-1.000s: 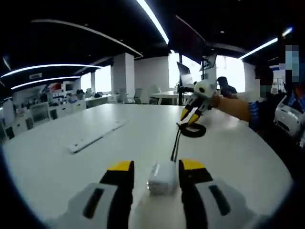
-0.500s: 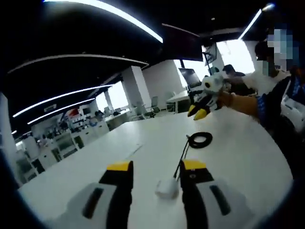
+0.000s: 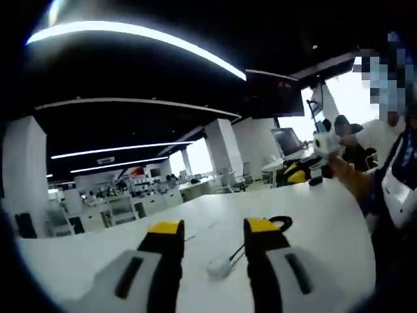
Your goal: Plug the desk Type‑C cable into the charger adapter.
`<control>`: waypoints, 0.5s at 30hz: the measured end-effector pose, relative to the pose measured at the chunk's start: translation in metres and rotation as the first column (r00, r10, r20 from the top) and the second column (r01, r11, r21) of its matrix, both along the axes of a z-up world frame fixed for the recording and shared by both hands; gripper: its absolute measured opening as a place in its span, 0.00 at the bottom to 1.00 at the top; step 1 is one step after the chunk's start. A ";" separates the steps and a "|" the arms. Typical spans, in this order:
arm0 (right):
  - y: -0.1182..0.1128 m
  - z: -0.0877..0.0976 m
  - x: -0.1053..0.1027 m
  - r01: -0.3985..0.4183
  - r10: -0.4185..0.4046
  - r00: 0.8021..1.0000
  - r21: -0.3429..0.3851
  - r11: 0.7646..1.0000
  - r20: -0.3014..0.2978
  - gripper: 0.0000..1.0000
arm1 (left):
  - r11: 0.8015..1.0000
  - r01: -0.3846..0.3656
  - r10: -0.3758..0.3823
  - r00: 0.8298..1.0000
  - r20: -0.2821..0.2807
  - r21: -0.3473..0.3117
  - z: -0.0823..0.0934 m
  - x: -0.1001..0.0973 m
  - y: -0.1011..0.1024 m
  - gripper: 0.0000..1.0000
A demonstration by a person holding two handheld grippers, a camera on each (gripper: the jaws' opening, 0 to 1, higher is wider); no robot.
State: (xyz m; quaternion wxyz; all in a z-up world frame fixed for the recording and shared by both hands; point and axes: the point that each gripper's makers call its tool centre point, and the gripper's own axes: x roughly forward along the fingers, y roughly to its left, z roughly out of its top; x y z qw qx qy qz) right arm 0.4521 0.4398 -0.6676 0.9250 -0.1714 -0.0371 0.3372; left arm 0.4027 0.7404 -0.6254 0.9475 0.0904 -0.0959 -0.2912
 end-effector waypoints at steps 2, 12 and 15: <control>-0.002 0.001 -0.007 0.009 -0.010 1.000 0.071 0.997 0.009 0.15 | 0.998 -0.065 0.065 0.998 0.023 -0.001 0.001 -0.007 0.009 0.37; -0.010 -0.009 -0.022 0.095 -0.106 0.991 0.120 0.988 0.083 0.14 | 0.968 -0.232 0.239 0.969 0.069 -0.099 -0.011 -0.022 0.041 0.38; -0.017 -0.009 -0.024 0.125 -0.144 0.983 0.150 0.981 0.118 0.12 | 0.942 -0.318 0.326 0.944 0.060 -0.112 -0.023 -0.021 0.056 0.39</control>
